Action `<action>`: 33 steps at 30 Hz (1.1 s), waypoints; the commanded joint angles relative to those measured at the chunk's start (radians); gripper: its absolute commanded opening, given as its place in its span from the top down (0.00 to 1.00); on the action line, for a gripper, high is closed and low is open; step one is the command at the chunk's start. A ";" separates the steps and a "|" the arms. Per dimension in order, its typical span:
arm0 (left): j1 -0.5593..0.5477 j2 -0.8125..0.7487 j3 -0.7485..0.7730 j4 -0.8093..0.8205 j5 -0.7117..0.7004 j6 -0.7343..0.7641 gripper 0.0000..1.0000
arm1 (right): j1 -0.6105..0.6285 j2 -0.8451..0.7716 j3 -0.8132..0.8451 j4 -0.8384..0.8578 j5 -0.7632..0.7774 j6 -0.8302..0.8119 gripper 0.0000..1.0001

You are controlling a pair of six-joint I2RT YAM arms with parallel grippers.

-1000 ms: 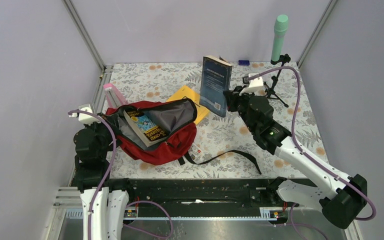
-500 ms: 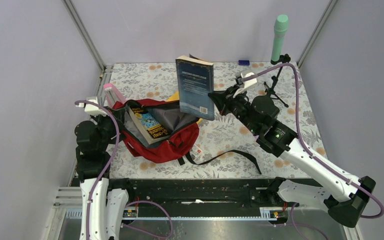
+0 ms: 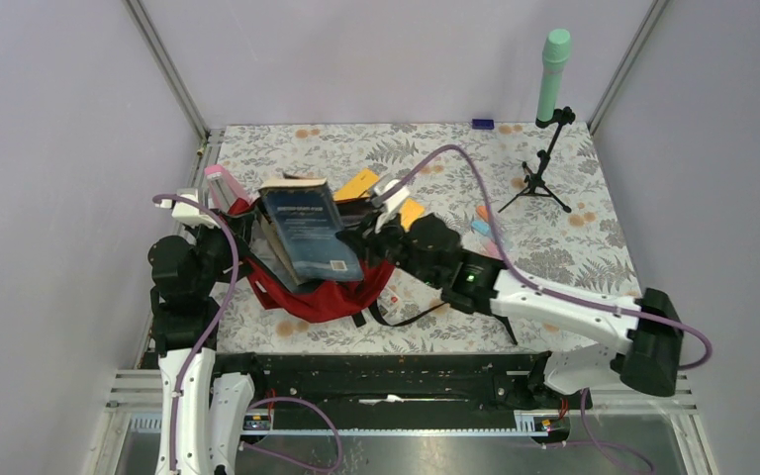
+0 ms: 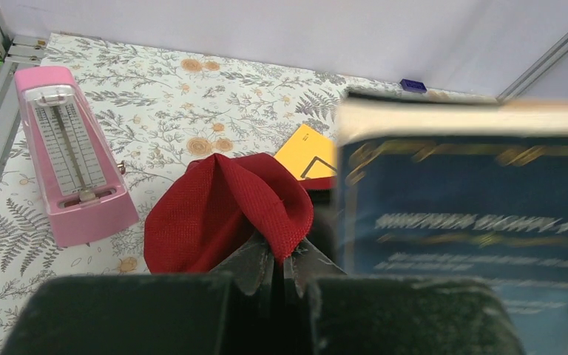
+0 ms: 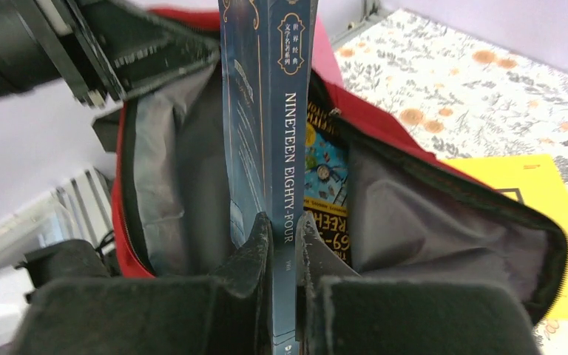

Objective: Pack the student bag
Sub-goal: Place the book in the student bag.

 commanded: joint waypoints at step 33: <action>0.004 -0.062 0.017 0.126 0.108 0.033 1.00 | 0.013 0.345 0.128 0.211 -0.291 -0.138 0.60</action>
